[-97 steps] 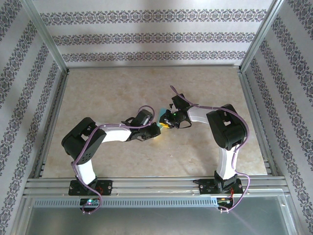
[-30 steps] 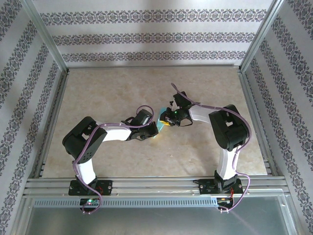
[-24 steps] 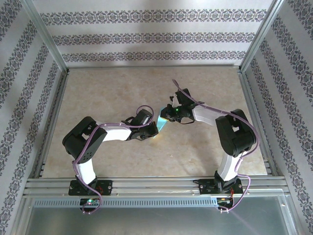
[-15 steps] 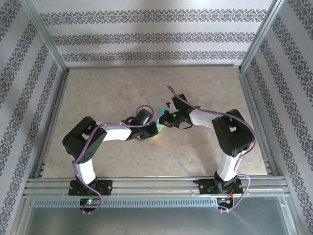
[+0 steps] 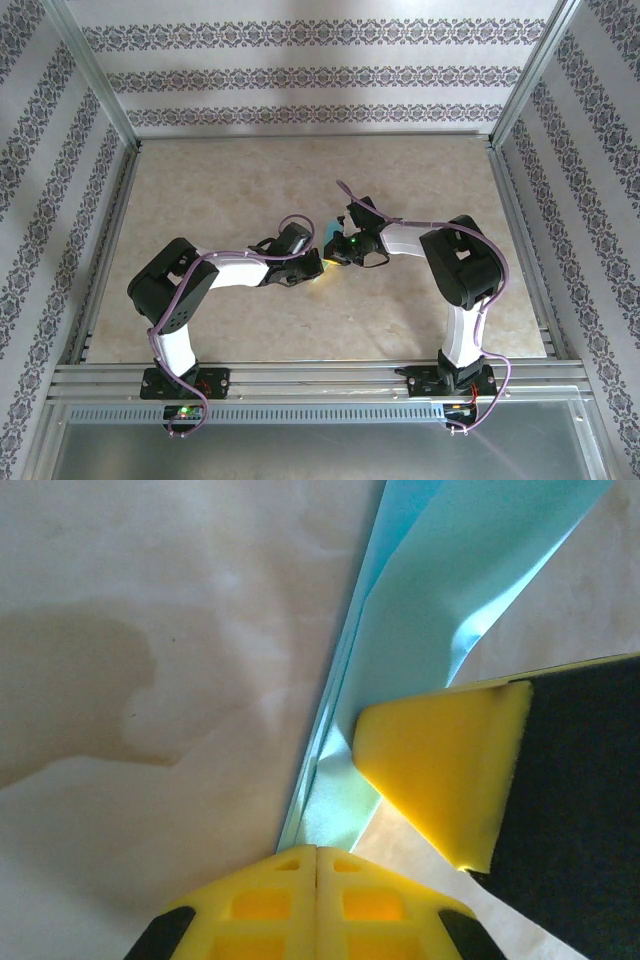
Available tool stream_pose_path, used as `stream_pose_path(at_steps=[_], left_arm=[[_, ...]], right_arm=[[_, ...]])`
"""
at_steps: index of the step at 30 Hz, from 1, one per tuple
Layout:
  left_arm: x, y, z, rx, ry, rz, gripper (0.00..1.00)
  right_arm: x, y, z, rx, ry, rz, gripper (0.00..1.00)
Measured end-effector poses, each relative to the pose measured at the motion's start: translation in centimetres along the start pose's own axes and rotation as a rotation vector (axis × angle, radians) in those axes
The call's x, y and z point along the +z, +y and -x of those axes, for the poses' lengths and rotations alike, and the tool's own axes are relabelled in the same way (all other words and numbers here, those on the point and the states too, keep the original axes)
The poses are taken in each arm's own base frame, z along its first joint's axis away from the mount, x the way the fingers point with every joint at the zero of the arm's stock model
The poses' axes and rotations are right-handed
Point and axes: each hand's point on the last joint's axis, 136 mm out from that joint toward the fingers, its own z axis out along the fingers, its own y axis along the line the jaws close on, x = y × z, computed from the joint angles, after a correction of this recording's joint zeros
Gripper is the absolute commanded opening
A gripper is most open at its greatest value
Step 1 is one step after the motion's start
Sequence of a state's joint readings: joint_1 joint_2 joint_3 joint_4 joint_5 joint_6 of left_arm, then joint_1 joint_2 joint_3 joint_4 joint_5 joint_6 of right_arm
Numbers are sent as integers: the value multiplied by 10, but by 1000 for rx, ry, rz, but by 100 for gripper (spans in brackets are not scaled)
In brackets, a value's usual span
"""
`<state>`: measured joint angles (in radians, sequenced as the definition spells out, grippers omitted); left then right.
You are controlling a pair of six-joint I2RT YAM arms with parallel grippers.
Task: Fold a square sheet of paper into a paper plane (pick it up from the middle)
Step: Fold the wing for the fifth time at the center of the table.
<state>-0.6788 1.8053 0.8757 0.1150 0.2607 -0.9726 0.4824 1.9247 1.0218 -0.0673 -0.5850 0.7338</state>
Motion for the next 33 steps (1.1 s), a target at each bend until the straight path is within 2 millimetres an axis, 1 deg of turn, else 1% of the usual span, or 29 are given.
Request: stream_pose_path(at_steps=[6, 12, 15, 18, 24, 33], left_arm=[[-6, -2, 1, 13, -1, 3, 11], [-15, -24, 5, 32, -10, -79, 11], [-14, -26, 4, 31, -3, -91, 11], [-11, -24, 3, 23, 3, -89, 11], [0, -11, -2, 2, 22, -49, 10], [3, -5, -2, 0, 11, -40, 10]], right_arm=[[0, -2, 1, 23, -4, -12, 7], [1, -3, 2, 57, -1, -15, 7], [1, -3, 2, 62, -1, -16, 7], [1, -4, 3, 67, -2, -16, 7], [0, -4, 3, 70, 0, -13, 7], [1, -4, 3, 72, 4, -10, 7]])
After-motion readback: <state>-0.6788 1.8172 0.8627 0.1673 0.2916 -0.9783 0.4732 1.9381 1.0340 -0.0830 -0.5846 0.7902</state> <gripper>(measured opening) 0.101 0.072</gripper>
